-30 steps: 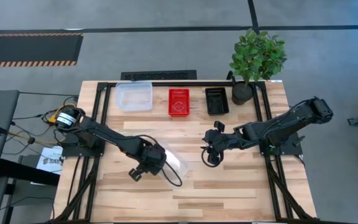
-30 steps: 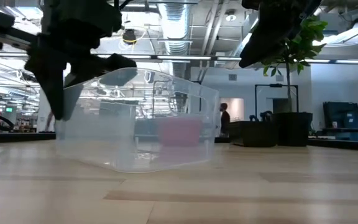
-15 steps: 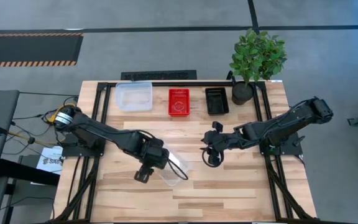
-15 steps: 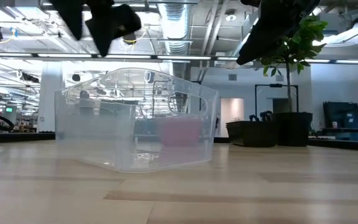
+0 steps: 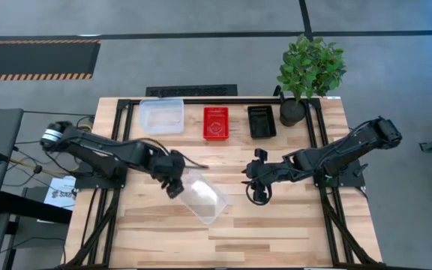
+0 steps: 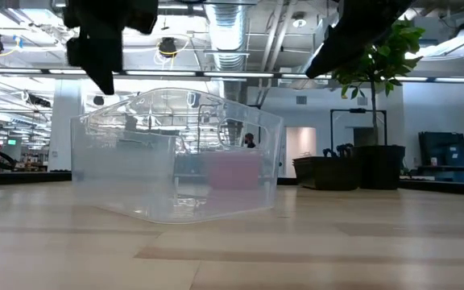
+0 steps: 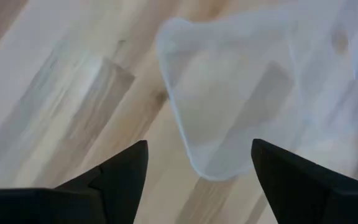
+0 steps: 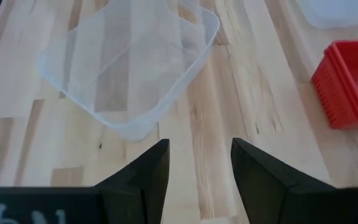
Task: Stack baskets by color
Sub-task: Stack the right transparent bin on the top transparent bin
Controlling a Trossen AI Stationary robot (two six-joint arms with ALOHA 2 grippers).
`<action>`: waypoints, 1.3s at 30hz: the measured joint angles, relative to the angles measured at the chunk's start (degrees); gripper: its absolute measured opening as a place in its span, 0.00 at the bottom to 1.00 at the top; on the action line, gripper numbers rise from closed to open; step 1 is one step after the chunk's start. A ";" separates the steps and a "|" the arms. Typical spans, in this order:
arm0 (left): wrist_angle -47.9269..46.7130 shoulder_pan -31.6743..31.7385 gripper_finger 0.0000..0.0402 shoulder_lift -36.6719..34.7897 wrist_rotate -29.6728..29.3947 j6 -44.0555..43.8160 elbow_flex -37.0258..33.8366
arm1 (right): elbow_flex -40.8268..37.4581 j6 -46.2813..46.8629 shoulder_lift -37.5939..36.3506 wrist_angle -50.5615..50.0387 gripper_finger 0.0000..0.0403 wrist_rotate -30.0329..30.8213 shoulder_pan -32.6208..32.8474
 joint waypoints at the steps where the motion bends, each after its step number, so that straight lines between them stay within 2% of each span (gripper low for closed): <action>1: 1.15 1.11 0.68 -1.35 0.00 -2.51 -1.57 | 0.00 -0.11 0.00 0.02 0.47 0.01 0.00; 6: 1.65 4.92 0.67 -4.34 -0.84 -7.49 -8.73 | -0.57 -0.13 0.00 0.95 0.47 -0.11 0.00; 11: 7.51 5.46 0.67 -3.44 0.61 -6.33 -12.48 | -2.24 -0.10 0.00 1.98 0.47 -1.71 -0.34; 23: 16.69 5.28 0.67 0.33 2.89 -3.46 -12.68 | -2.86 -0.09 0.00 3.86 0.47 -4.01 -2.02; 31: 19.62 5.05 0.66 9.33 3.12 0.73 -12.65 | -2.86 -0.09 0.00 3.78 0.47 -4.01 -2.16; 34: 20.46 4.95 0.66 12.47 5.01 2.11 -12.33 | -2.86 0.03 0.00 3.62 0.47 -4.03 -2.16; 39: 20.54 4.54 0.63 15.05 6.00 4.28 -10.82 | -2.86 0.02 0.00 3.76 0.47 -4.03 -2.16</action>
